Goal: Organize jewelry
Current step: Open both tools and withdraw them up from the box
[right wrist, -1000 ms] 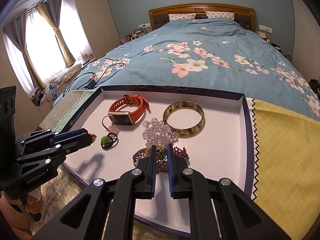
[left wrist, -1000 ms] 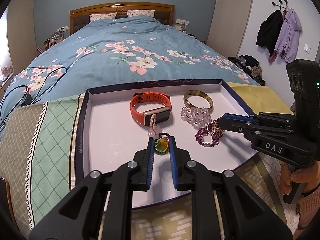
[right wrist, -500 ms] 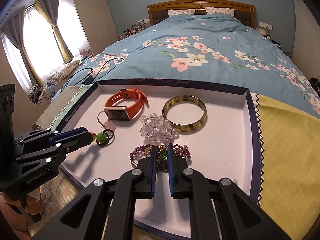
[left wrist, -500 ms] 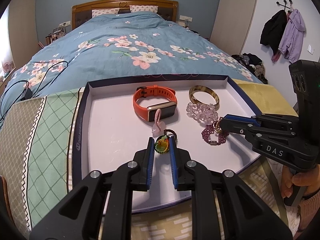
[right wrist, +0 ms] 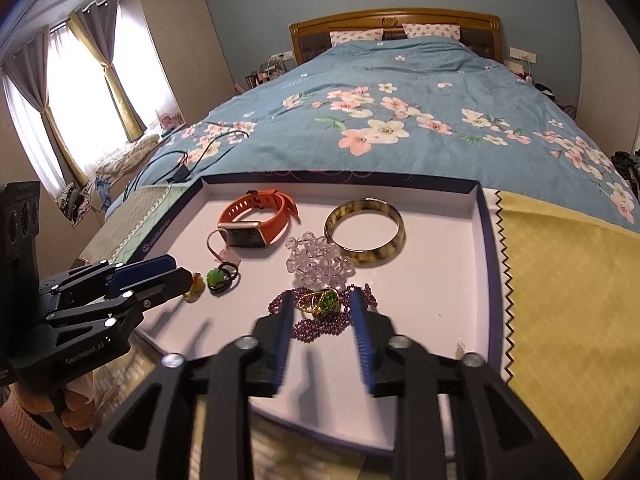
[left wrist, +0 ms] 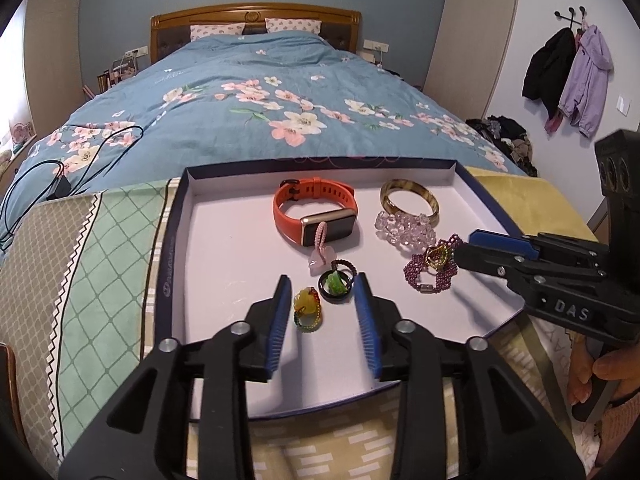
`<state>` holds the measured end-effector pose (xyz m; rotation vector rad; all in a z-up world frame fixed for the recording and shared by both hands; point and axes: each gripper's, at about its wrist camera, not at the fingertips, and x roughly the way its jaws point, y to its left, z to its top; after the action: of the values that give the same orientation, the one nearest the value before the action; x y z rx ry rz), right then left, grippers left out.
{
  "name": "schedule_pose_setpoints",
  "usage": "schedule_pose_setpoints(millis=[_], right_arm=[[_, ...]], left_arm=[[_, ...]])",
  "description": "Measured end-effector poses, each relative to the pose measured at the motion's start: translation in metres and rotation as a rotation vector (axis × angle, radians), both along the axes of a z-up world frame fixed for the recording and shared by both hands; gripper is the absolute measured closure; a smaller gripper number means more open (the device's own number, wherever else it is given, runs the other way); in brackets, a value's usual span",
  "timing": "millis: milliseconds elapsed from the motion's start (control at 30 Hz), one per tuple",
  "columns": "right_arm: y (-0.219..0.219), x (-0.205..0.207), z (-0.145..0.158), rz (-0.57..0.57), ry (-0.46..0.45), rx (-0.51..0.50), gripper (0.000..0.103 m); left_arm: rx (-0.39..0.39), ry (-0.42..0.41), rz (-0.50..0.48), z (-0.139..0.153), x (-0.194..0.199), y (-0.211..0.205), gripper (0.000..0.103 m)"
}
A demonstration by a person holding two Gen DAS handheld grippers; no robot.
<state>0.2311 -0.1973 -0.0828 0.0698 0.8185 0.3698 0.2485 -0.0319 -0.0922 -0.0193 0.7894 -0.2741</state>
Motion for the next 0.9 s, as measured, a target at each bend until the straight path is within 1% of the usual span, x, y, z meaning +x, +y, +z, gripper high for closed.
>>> schedule_pose_setpoints(millis=[33, 67, 100, 167, 233, 267, 300, 333, 400, 467, 667, 767, 900], right_arm=[[-0.001, -0.004, 0.003, -0.007, -0.013, -0.003, 0.058], [-0.002, -0.009, 0.005, -0.015, -0.028, -0.004, 0.044], [-0.002, -0.011, 0.007, -0.022, -0.038, -0.004, 0.038], [-0.005, -0.020, 0.012, -0.029, -0.062, -0.002, 0.037], [-0.006, -0.026, 0.016, -0.038, -0.078, -0.004, 0.032], [-0.007, -0.032, 0.019, -0.046, -0.094, -0.004, 0.025], [-0.008, -0.036, 0.020, -0.052, -0.108, -0.004, 0.021], [-0.009, -0.041, 0.022, -0.059, -0.126, -0.005, 0.020], [-0.011, -0.051, 0.025, -0.071, -0.153, -0.011, 0.013], [-0.011, -0.064, 0.027, -0.104, -0.206, -0.039, 0.007], [-0.017, -0.099, 0.037, -0.174, -0.340, -0.077, 0.007], [-0.023, -0.117, 0.042, -0.198, -0.392, -0.070, 0.007], [-0.026, -0.136, 0.044, -0.213, -0.429, -0.061, 0.007]], left_arm=[[-0.003, -0.008, 0.003, 0.003, -0.002, 0.001, 0.062], [-0.004, -0.017, 0.004, 0.005, -0.005, 0.001, 0.062], [-0.005, -0.023, 0.002, 0.007, -0.008, 0.001, 0.060], [-0.011, -0.036, 0.004, 0.012, -0.015, 0.003, 0.049], [-0.006, -0.070, 0.015, 0.020, -0.026, 0.005, 0.027], [-0.009, -0.089, 0.018, 0.024, -0.034, 0.007, 0.023], [-0.011, -0.104, 0.022, 0.028, -0.040, 0.008, 0.013], [-0.011, -0.130, 0.031, 0.033, -0.049, 0.011, 0.008], [-0.008, -0.182, 0.049, 0.040, -0.067, 0.015, 0.006], [-0.011, -0.216, 0.066, 0.047, -0.081, 0.019, 0.006], [0.026, -0.348, 0.169, 0.062, -0.124, 0.033, 0.006], [0.015, -0.415, 0.212, 0.068, -0.146, 0.041, 0.006], [0.018, -0.481, 0.211, 0.075, -0.168, 0.044, 0.006]])
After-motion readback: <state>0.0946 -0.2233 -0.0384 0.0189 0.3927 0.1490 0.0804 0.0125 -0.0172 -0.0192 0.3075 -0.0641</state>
